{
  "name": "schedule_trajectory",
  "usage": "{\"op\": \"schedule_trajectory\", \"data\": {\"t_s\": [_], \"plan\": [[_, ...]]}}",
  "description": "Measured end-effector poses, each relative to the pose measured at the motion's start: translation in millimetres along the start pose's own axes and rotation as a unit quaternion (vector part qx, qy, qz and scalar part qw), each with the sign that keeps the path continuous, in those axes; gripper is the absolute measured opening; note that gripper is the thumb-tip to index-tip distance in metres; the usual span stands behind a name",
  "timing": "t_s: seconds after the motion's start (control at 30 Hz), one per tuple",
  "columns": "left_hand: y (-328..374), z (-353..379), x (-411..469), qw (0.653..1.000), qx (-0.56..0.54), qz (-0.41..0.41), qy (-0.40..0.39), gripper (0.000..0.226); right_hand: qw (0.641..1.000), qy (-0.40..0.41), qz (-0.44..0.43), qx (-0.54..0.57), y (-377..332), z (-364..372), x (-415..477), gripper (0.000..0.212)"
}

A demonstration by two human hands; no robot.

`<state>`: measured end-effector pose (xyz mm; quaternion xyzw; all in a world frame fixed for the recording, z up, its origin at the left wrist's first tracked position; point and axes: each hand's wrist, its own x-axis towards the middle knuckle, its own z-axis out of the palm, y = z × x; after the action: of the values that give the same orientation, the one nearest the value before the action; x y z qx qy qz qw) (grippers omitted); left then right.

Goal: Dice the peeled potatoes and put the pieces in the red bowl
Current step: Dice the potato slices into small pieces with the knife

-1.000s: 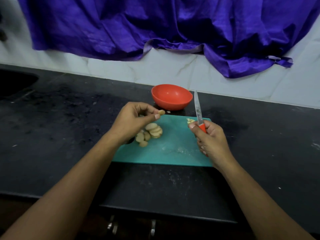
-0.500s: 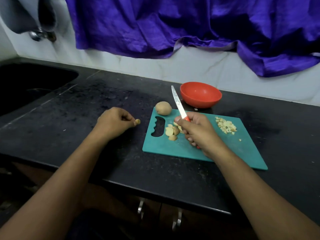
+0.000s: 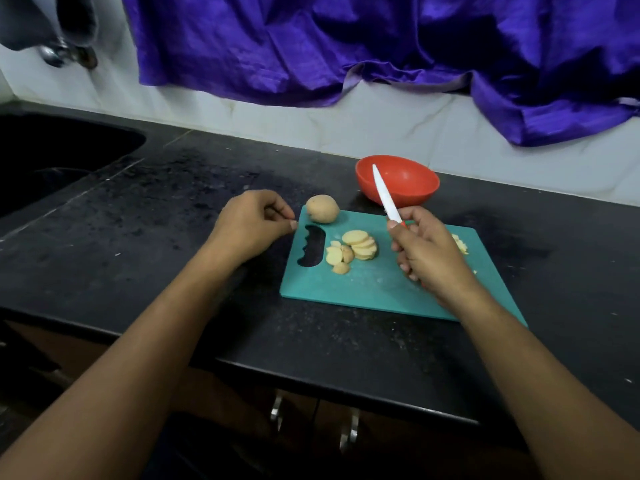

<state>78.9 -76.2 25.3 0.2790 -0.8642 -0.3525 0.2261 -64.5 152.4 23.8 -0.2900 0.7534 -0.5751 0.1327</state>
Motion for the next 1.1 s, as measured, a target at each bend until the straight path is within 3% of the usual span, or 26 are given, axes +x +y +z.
{"op": "schedule_trajectory", "data": {"t_s": [0.27,0.4,0.77,0.9,1.1], "plan": [[62.9,63.3,18.5,0.986,0.091,0.101,-0.095,0.014,0.995,0.058,-0.04,-0.07,26.9,-38.1,-10.4,0.026],[66.0,76.9,25.1,0.976,0.161,0.098,-0.105,0.026,0.994,0.071,-0.045,-0.063,40.9,-50.8,-16.6,0.024],[70.9,81.2,28.9,0.963,0.188,0.15,-0.12,0.032,0.995,0.089,-0.038,-0.002,51.6,-51.1,-12.0,0.017],[85.9,80.8,27.5,0.979,0.081,0.151,-0.113,0.01,0.995,0.09,-0.03,0.013,52.0,-52.4,-12.2,0.016],[113.1,97.1,29.0,0.974,-0.072,0.13,-0.169,0.009,0.994,0.094,-0.011,0.048,51.6,-56.2,-11.0,0.017]]}}
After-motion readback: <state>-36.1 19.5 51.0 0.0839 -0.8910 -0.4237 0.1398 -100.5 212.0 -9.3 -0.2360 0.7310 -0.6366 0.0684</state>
